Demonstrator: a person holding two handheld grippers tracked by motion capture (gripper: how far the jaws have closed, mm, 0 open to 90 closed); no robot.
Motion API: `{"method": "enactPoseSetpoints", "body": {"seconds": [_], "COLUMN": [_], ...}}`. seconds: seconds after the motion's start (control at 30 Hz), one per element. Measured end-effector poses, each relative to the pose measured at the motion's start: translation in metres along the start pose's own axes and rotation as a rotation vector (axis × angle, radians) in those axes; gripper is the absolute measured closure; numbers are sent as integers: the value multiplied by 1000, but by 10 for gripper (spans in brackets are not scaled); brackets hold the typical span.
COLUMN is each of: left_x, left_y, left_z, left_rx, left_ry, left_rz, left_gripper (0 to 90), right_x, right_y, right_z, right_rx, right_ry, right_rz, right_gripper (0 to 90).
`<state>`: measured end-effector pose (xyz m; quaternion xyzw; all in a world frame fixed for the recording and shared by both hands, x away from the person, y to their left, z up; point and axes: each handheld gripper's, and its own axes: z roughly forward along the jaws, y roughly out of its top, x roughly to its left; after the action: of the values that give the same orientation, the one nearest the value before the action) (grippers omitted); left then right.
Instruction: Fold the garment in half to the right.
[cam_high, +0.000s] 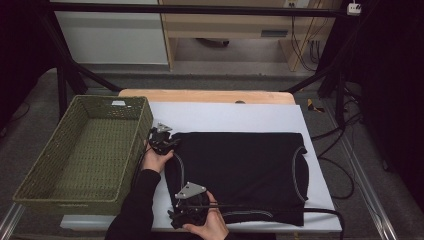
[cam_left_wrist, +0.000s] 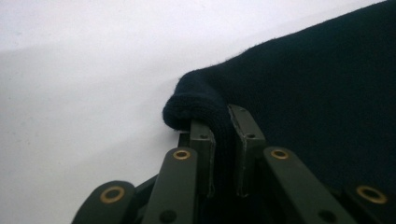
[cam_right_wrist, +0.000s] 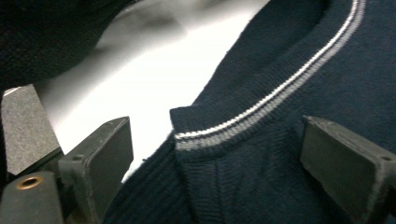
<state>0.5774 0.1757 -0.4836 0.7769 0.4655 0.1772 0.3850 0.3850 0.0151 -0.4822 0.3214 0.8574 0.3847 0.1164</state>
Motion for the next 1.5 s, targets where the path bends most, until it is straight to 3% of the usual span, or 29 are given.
{"method": "enactPoseSetpoints", "body": {"seconds": [0.2,0.3,0.4,0.87,1.07,1.2,1.3,1.5], "left_x": [0,0,0,0,-1,1,1,-5], "left_y": [0,0,0,0,1,2,5,23], "left_z": [0,0,0,0,0,-2,-4,-19], "left_rx": [0,0,-5,-2,3,12,24,2], "left_ry": [2,3,8,3,5,-4,-3,-10], "left_rz": [0,-1,4,-11,-33,-61,-77,-74], "left_gripper": [803,803,803,805,815,824,829,830], "right_x": [5,9,11,2,-1,-9,-17,-24], "right_y": [-1,-2,0,7,10,12,12,23], "right_z": [3,3,3,-4,-5,-7,-12,-34], "right_rx": [5,17,29,99,111,114,93,27], "right_ry": [-17,-49,-62,-100,-93,-50,-14,-9], "right_rz": [-25,-76,-71,-95,-86,-30,5,15], "right_gripper": [185,225,282,702,761,779,783,785]}}
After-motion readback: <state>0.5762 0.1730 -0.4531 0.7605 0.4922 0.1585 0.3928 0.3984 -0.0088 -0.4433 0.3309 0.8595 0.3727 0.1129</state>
